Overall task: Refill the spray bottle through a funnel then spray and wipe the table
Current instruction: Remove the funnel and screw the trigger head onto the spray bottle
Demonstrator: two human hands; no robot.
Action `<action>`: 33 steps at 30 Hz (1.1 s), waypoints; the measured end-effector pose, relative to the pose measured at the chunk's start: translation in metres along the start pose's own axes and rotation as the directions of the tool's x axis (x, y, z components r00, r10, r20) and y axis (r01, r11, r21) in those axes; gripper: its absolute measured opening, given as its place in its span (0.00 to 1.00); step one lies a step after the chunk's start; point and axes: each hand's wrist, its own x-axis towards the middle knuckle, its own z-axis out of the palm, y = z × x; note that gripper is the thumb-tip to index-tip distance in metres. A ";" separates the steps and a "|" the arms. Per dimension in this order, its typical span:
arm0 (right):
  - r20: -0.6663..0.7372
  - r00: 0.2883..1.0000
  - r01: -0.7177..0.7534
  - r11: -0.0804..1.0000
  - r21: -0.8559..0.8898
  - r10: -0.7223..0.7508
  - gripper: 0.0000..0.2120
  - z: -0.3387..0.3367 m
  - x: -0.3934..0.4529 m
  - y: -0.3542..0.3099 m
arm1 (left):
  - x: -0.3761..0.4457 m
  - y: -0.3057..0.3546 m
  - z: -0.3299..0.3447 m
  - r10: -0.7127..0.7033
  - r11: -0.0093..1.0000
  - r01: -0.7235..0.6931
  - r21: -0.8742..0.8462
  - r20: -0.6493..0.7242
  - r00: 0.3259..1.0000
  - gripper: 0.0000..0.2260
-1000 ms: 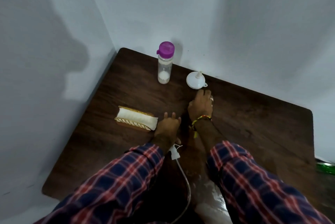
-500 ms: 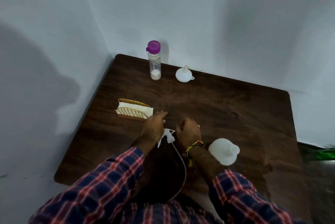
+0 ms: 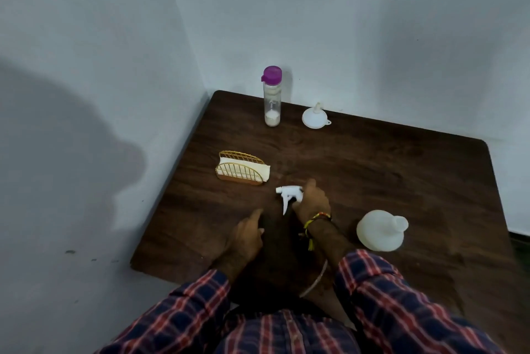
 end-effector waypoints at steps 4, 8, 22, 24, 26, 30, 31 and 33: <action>-0.278 0.959 0.102 0.978 0.180 -0.049 0.14 -0.046 0.001 -0.009 | 0.005 0.023 -0.010 0.060 0.997 -0.062 -0.047 -0.051 0.997 0.23; -0.536 0.838 0.303 0.905 0.300 -0.102 0.14 -0.117 -0.005 -0.010 | 0.013 0.070 -0.010 0.202 0.975 -0.212 -0.065 -0.135 0.970 0.23; -0.857 0.513 0.599 0.699 0.391 0.040 0.17 -0.262 -0.079 0.080 | -0.001 0.198 0.059 0.418 0.906 -0.398 -0.141 0.156 0.895 0.37; -0.870 0.490 0.623 0.678 0.391 0.052 0.18 -0.264 -0.082 0.089 | -0.005 0.208 0.069 0.460 0.885 -0.436 -0.165 0.166 0.872 0.36; -0.878 0.476 0.640 0.665 0.385 0.049 0.18 -0.263 -0.085 0.098 | -0.008 0.216 0.078 0.461 0.883 -0.437 -0.171 0.149 0.875 0.35; -0.879 0.477 0.664 0.643 0.383 0.031 0.20 -0.263 -0.093 0.114 | -0.007 0.224 0.090 0.432 0.895 -0.418 -0.156 0.068 0.899 0.27; -0.879 0.476 0.671 0.635 0.383 0.028 0.20 -0.264 -0.095 0.117 | -0.006 0.224 0.092 0.433 0.893 -0.420 -0.159 0.050 0.900 0.24; -0.880 0.475 0.683 0.616 0.392 0.033 0.21 -0.265 -0.099 0.121 | -0.005 0.225 0.096 0.434 0.892 -0.424 -0.159 0.028 0.901 0.21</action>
